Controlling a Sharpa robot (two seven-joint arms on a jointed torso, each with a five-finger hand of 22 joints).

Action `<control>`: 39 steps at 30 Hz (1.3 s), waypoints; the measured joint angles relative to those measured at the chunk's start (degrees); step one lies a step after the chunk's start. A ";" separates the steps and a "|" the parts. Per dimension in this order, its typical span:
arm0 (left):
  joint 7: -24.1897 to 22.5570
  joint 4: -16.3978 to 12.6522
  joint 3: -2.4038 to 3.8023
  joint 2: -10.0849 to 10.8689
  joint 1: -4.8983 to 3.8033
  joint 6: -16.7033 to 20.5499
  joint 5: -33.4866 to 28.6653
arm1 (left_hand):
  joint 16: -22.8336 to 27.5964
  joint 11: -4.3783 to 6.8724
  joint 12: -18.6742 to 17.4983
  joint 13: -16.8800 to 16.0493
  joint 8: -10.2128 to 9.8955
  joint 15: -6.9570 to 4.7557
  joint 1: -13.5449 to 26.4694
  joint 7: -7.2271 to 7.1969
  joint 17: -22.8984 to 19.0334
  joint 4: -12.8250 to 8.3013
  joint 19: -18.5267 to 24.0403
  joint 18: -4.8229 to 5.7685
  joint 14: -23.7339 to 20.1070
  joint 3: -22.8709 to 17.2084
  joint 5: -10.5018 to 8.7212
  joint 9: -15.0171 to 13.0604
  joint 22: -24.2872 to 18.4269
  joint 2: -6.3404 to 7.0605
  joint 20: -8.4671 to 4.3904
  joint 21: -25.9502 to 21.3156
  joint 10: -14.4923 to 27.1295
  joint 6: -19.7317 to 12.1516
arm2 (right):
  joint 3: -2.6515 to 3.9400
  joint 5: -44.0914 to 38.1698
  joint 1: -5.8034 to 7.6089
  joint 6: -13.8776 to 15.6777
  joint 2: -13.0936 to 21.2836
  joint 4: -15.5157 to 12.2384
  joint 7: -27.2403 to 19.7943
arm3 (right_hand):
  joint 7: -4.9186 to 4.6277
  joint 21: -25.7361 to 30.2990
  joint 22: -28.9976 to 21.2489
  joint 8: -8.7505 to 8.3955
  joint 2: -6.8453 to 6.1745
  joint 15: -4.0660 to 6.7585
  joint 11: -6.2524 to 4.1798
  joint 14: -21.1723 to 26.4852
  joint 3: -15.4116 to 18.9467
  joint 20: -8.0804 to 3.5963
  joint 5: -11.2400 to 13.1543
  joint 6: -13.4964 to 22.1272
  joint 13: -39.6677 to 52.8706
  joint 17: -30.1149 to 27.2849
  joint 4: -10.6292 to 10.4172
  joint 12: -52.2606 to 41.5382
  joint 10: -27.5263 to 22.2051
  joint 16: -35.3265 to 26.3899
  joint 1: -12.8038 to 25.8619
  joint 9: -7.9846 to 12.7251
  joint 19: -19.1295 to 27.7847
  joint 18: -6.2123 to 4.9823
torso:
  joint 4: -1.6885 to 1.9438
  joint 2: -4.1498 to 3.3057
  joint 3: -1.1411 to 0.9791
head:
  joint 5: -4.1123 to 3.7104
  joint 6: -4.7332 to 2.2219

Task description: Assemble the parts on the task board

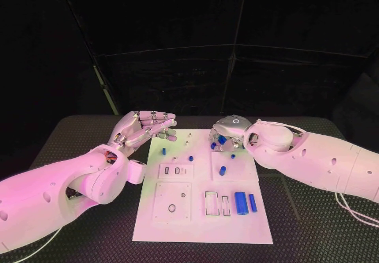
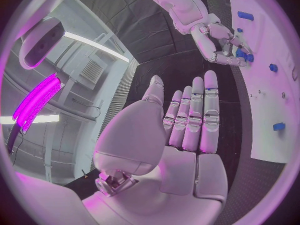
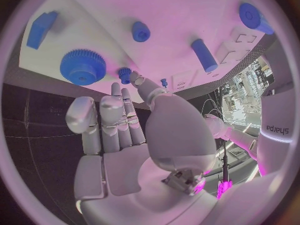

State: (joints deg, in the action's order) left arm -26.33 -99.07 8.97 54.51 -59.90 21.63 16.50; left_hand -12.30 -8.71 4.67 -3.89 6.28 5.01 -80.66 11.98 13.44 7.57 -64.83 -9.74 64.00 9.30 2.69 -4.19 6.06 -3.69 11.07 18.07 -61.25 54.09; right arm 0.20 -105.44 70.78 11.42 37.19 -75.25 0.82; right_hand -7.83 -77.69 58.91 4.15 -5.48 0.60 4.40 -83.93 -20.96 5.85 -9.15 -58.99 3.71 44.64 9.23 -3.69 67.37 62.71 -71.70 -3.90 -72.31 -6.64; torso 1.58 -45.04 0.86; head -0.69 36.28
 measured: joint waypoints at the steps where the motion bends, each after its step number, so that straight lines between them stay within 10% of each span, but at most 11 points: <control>1: 0.00 0.00 0.00 -0.01 0.00 0.00 0.00 | 0.00 -0.03 0.00 0.00 0.00 0.00 0.03 0.00 0.00 0.00 0.10 0.00 0.00 0.00 0.00 0.00 -0.16 -0.03 0.10 -0.25 -0.03 0.00 | 0.00 0.03 -0.01 -0.13 -0.06 0.07 -0.01 | 0.02 -0.04 0.16 0.00 0.16 0.00 0.00 0.00 -0.06 0.00 -0.01 -0.13 0.00 0.14 -0.06 0.00 0.00 0.22 -0.16 0.00 0.00 0.01 | 0.00 -0.01 0.00 | 0.01 0.04; 39: -0.08 0.04 0.01 -0.18 0.00 -0.31 -0.07 | 0.86 0.01 -0.34 -0.01 -0.27 0.22 -0.16 0.21 -0.18 -0.25 0.10 0.00 -0.21 0.24 0.00 0.04 -1.00 -0.22 0.10 -1.37 -0.39 0.20 | 0.02 1.84 -0.42 0.46 -0.22 0.11 -0.39 | 0.35 -1.96 2.91 0.75 2.41 0.00 -0.82 0.00 -8.41 -0.22 3.85 -5.10 0.06 2.08 -1.32 -0.47 4.71 3.68 -2.43 -0.34 -0.61 0.56 | -0.09 -0.05 -0.03 | 0.17 0.79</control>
State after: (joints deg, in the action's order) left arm -26.40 -99.04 8.97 54.33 -59.89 21.32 16.43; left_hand -11.45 -8.70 4.32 -3.90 6.00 5.22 -80.82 12.19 13.27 7.32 -64.73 -9.73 63.79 9.55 2.69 -4.15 5.06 -3.91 11.17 16.70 -61.64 54.29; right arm 0.22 -103.61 70.37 11.87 36.97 -75.14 0.44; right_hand -7.48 -79.65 61.82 4.89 -3.06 0.61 3.58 -83.93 -29.37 5.63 -5.31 -64.09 3.76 46.72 7.91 -4.16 72.08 66.39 -74.13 -4.24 -72.92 -6.08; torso 1.48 -45.09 0.82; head -0.52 37.07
